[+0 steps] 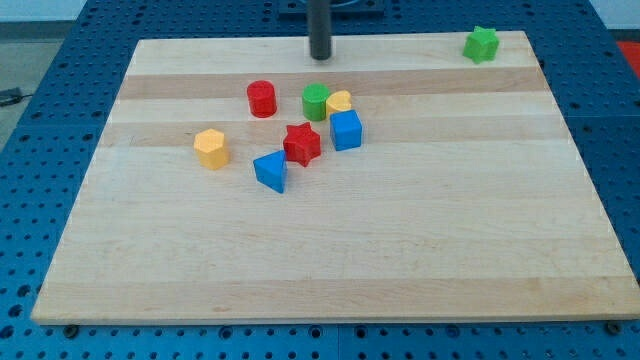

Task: Drag the green star to the bottom side slightly

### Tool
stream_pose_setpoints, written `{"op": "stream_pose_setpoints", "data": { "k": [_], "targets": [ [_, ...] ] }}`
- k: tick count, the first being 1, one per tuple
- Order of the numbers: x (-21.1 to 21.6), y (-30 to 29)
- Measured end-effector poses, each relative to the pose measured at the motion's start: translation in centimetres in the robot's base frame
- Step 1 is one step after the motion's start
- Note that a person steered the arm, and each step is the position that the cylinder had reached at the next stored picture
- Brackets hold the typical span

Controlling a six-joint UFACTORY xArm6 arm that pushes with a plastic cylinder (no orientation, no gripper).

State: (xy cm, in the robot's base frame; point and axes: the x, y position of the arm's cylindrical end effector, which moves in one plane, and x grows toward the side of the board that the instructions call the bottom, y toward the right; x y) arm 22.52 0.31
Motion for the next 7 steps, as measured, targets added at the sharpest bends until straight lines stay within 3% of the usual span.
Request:
{"op": "stream_pose_setpoints", "data": {
  "k": [2, 4, 7],
  "targets": [
    [-3.4, 11.1],
    [-3.4, 18.3],
    [-2.7, 22.7]
  ]
}}
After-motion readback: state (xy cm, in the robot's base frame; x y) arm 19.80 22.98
